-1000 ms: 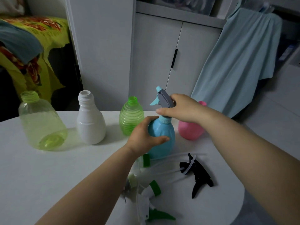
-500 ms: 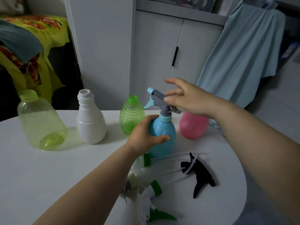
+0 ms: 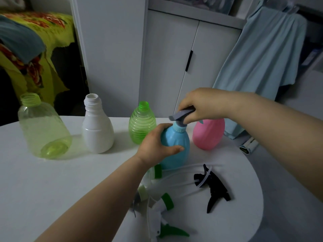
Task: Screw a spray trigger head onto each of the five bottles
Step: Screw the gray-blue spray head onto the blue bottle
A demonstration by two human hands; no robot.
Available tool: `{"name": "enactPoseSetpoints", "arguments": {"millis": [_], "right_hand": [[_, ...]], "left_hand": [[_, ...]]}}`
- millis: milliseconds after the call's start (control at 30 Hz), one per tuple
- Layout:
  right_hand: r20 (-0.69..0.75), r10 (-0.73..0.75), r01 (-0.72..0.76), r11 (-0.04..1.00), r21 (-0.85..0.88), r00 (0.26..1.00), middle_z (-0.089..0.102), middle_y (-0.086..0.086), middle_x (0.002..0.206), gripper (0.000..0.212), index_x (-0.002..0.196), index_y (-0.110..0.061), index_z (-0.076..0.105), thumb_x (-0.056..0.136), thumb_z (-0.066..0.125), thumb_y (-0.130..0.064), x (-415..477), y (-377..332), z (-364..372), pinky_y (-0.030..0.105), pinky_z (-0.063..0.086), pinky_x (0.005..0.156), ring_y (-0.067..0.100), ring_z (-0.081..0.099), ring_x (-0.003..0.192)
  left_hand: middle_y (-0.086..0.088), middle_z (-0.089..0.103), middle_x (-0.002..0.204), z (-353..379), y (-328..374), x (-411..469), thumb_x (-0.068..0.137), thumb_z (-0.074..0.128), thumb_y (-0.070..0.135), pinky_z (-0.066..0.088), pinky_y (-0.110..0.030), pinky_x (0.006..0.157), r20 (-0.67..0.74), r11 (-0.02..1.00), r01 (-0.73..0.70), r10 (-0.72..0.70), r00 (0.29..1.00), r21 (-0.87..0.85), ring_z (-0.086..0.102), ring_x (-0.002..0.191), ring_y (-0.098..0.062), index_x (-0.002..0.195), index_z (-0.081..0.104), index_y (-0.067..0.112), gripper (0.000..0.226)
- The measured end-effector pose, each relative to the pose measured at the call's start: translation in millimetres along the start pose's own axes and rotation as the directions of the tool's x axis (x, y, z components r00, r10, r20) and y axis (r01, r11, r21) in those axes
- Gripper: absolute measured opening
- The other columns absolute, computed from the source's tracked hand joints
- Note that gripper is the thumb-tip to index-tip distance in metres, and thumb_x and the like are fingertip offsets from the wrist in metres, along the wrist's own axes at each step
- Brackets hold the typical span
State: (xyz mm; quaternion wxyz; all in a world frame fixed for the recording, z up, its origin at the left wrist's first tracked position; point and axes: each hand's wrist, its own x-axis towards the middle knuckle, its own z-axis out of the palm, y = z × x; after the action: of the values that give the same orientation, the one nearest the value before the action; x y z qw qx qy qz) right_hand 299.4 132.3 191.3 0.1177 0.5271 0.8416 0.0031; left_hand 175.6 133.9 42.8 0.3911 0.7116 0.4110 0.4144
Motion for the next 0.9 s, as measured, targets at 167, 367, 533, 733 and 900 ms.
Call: {"name": "enactPoseSetpoints", "arguments": {"millis": [167,367,533,733,900], "right_hand": [[0.078,0.203,-0.215,0.955,0.206,0.976,0.064,-0.002,0.056,0.021,0.06,-0.011,0.059,0.073,0.06,-0.027,8.7,-6.4,1.4,0.02,0.041,0.047,0.011,0.054,0.046],[0.145,0.238,-0.271,0.919,0.288,0.96,0.064,0.005,0.086,0.035,0.092,-0.01,0.061,0.089,0.038,-0.036,8.4,-7.3,-7.9,0.025,0.05,0.069,0.019,0.059,0.069],[0.159,0.031,-0.056,0.986,0.158,0.987,0.031,-0.005,0.145,0.061,0.126,-0.036,0.042,0.082,0.036,0.006,-9.2,6.7,-21.6,0.018,0.041,0.093,0.001,0.051,0.11],[0.089,0.056,-0.067,0.99,0.122,0.994,0.037,-0.001,0.144,0.034,0.111,-0.03,0.059,0.077,0.063,-0.025,-6.4,5.8,-16.2,0.022,0.03,0.093,0.015,0.041,0.124],[-0.088,0.169,-0.15,0.971,0.188,0.982,0.061,-0.002,0.055,0.031,0.061,-0.014,0.061,0.076,0.057,-0.041,2.8,-1.7,0.0,0.025,0.04,0.053,0.014,0.057,0.056]], "left_hand": [[0.009,0.048,0.098,-0.8,-0.3,-0.4,0.061,0.078,0.024,0.035,-0.014,0.075,0.01,1.0,0.013,-0.014,1.0,0.008,0.047,0.092,-0.01,0.117,0.046,0.016,0.065],[0.007,0.05,0.098,-0.7,0.2,-0.6,0.06,0.079,0.025,0.039,-0.02,0.078,0.01,1.0,0.015,-0.015,1.0,0.005,0.05,0.092,-0.012,0.115,0.047,0.017,0.064],[0.007,0.051,0.1,-1.1,0.0,-0.6,0.06,0.079,0.025,0.041,-0.027,0.082,0.019,1.0,0.023,-0.023,1.0,0.0,0.051,0.093,-0.013,0.114,0.047,0.019,0.063],[0.007,0.051,0.096,0.2,0.8,-0.9,0.061,0.079,0.022,0.038,-0.017,0.07,0.002,1.0,0.02,-0.02,1.0,-0.012,0.049,0.09,-0.012,0.111,0.048,0.02,0.059],[0.012,0.048,0.094,-1.1,0.2,-0.9,0.061,0.079,0.024,0.033,-0.01,0.068,0.005,1.0,0.023,-0.023,1.0,0.007,0.048,0.091,-0.011,0.116,0.047,0.017,0.064]]}}
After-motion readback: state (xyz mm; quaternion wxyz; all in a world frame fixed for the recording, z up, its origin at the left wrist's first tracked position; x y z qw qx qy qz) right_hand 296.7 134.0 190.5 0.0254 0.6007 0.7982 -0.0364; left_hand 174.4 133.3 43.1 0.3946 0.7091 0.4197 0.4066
